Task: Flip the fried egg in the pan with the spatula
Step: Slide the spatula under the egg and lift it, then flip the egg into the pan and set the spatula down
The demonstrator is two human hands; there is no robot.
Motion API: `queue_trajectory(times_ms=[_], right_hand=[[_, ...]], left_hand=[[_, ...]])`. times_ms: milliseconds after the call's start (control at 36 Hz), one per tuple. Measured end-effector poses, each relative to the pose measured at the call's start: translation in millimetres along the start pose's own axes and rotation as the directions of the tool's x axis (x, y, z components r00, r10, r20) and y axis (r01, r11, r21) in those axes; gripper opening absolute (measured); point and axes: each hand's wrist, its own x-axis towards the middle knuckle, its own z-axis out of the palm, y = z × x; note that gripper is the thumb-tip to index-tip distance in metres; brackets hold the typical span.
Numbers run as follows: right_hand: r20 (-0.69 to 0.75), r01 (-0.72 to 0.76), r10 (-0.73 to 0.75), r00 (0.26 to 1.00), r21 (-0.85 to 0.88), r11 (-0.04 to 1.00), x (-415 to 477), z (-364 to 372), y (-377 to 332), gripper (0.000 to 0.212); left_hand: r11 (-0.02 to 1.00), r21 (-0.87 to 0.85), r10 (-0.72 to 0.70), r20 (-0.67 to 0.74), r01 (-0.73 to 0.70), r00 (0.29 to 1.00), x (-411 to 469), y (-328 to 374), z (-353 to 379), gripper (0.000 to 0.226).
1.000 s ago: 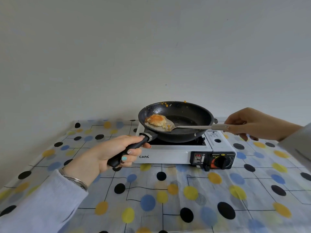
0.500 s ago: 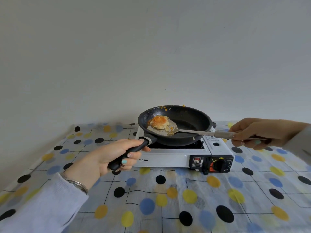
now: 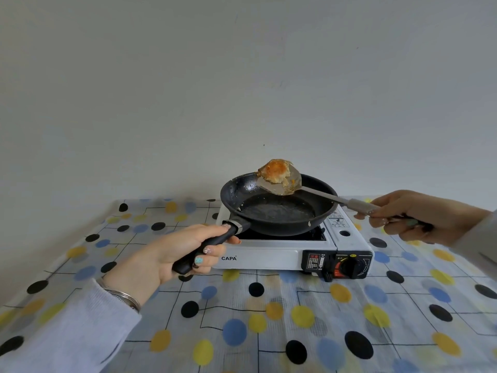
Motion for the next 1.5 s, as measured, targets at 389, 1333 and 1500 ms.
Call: queue_trajectory(times_ms=[389, 1333, 1500], right_hand=[[-0.388, 0.123, -0.331, 0.86, -0.472, 0.873, 3.4, 11.2, 3.2, 0.019], [-0.371, -0.141, -0.663, 0.65, -0.916, 0.375, -1.3, 27.2, 33.6, 0.017], [-0.407, -0.002, -0.387, 0.827, -0.691, 0.723, 4.5, 8.9, 21.3, 0.034]], left_hand=[[1.0, -0.006, -0.001, -0.009, 0.001, 1.0, -1.4, 0.2, 0.7, 0.032], [1.0, 0.008, -0.005, -0.022, 0.005, 1.0, -2.8, 0.9, 4.2, 0.032], [1.0, 0.001, -0.002, -0.011, 0.002, 1.0, -1.5, 0.1, 2.4, 0.033]])
